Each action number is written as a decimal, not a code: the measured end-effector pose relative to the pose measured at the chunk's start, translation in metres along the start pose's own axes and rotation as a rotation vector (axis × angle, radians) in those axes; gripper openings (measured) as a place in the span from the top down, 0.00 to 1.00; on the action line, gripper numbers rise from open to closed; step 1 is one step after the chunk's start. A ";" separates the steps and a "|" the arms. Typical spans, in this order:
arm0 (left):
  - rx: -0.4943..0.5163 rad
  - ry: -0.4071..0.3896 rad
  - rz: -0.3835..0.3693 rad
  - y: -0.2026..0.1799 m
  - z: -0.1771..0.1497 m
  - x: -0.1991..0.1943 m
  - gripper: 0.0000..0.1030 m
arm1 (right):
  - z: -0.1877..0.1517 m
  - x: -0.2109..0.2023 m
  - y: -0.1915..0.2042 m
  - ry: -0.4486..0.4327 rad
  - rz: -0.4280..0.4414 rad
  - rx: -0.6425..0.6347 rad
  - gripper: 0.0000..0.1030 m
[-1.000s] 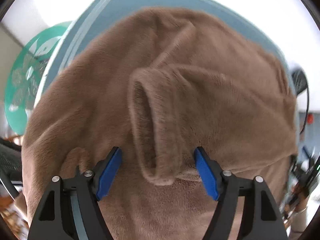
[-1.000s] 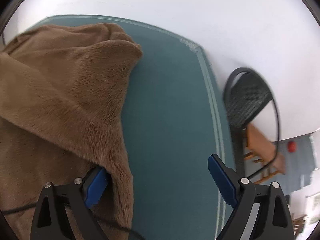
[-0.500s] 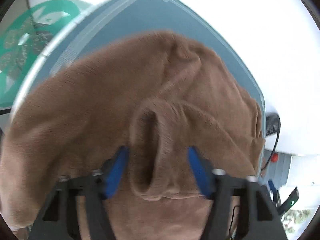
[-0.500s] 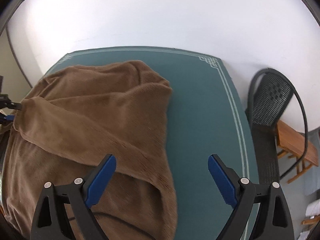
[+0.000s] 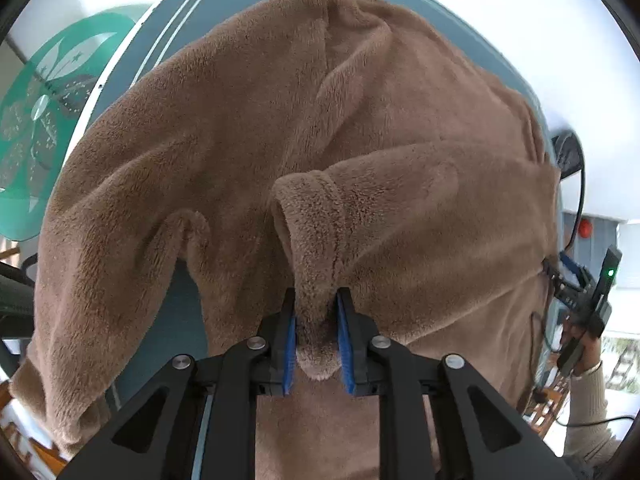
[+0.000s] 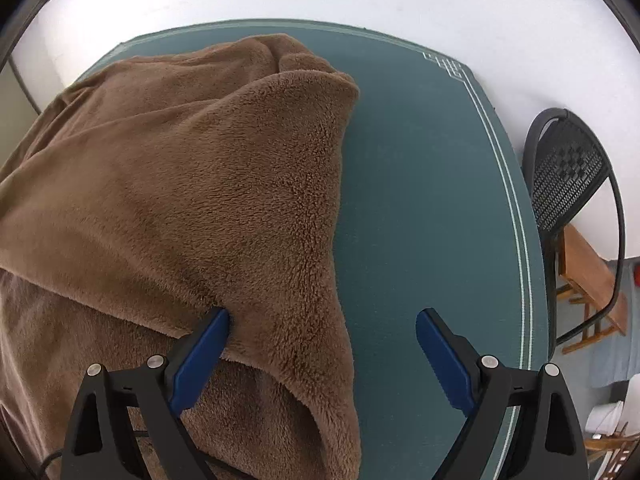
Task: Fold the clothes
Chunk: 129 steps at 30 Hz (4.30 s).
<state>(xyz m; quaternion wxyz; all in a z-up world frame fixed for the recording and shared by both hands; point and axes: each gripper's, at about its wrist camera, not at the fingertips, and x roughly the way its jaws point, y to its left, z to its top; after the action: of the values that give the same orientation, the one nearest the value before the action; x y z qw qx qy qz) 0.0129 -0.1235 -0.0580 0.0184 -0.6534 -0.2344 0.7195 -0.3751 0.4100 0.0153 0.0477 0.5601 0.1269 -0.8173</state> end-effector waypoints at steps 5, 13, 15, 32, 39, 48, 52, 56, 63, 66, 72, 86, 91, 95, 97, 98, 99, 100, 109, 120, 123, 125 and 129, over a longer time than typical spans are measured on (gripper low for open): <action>-0.100 -0.087 -0.075 0.015 0.015 -0.010 0.45 | 0.031 -0.023 -0.002 -0.073 0.058 0.016 0.08; -0.168 -0.080 -0.108 0.024 0.035 0.005 0.36 | 0.083 -0.013 0.016 -0.087 0.084 -0.010 0.08; -0.145 -0.093 -0.086 0.017 0.035 0.002 0.36 | 0.086 0.003 0.022 -0.055 -0.003 -0.037 0.08; -0.017 -0.248 0.053 0.006 0.023 -0.045 0.45 | 0.073 -0.038 0.047 -0.129 -0.096 -0.042 0.02; -0.105 -0.229 0.011 0.001 0.022 -0.033 0.45 | 0.036 -0.055 0.102 -0.084 0.150 -0.133 0.02; -0.269 -0.248 -0.033 0.011 -0.044 -0.040 0.42 | 0.014 -0.053 0.108 -0.019 0.204 -0.066 0.01; -0.408 -0.282 -0.080 0.024 -0.087 -0.041 0.38 | -0.002 -0.084 0.103 -0.066 0.267 -0.022 0.01; -0.546 -0.330 -0.086 0.066 -0.156 -0.076 0.38 | -0.033 -0.111 0.117 -0.074 0.335 -0.048 0.02; -0.874 -0.427 -0.057 0.103 -0.247 -0.070 0.26 | -0.087 -0.127 0.166 -0.070 0.419 -0.210 0.01; -1.031 -0.468 -0.120 0.129 -0.292 -0.075 0.24 | -0.111 -0.122 0.189 -0.050 0.408 -0.309 0.01; -1.189 -0.542 -0.276 0.169 -0.319 -0.070 0.23 | -0.132 -0.102 0.208 0.011 0.357 -0.336 0.01; -1.273 -0.484 -0.483 0.261 -0.302 -0.069 0.20 | -0.117 -0.088 0.224 0.097 0.208 -0.211 0.01; -1.250 -0.453 -0.491 0.278 -0.300 -0.069 0.20 | -0.110 -0.086 0.225 0.125 0.185 -0.165 0.01; -1.236 -0.455 -0.463 0.297 -0.306 -0.074 0.20 | -0.107 -0.085 0.224 0.132 0.170 -0.131 0.01; -1.237 -0.437 -0.458 0.307 -0.306 -0.067 0.20 | -0.106 -0.085 0.224 0.133 0.163 -0.115 0.01; -1.241 -0.421 -0.457 0.312 -0.306 -0.062 0.20 | -0.105 -0.085 0.224 0.134 0.159 -0.107 0.01; -1.254 -0.398 -0.462 0.316 -0.307 -0.054 0.20 | -0.105 -0.085 0.223 0.135 0.156 -0.102 0.01; -1.261 -0.384 -0.472 0.319 -0.306 -0.048 0.20 | -0.105 -0.085 0.223 0.135 0.154 -0.100 0.01; -1.272 -0.328 -0.524 0.335 -0.296 -0.019 0.20 | -0.104 -0.087 0.216 0.141 0.132 -0.085 0.01; -1.364 -0.343 -0.674 0.352 -0.308 0.007 0.20 | -0.104 -0.089 0.206 0.140 0.118 -0.059 0.01; -1.377 -0.350 -0.741 0.351 -0.309 0.010 0.20 | -0.104 -0.089 0.202 0.140 0.120 -0.057 0.01; -1.389 -0.359 -0.766 0.351 -0.308 0.012 0.20 | -0.104 -0.089 0.202 0.140 0.121 -0.058 0.01; -1.395 -0.396 -0.803 0.350 -0.299 0.013 0.20 | -0.109 -0.090 0.210 0.138 0.122 -0.061 0.01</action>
<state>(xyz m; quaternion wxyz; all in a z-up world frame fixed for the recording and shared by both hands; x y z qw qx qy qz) 0.3925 -0.3366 -0.2074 -0.1773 -0.2425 -0.8412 0.4495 -0.1973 0.2302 0.0295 0.1055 0.6200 0.1206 -0.7680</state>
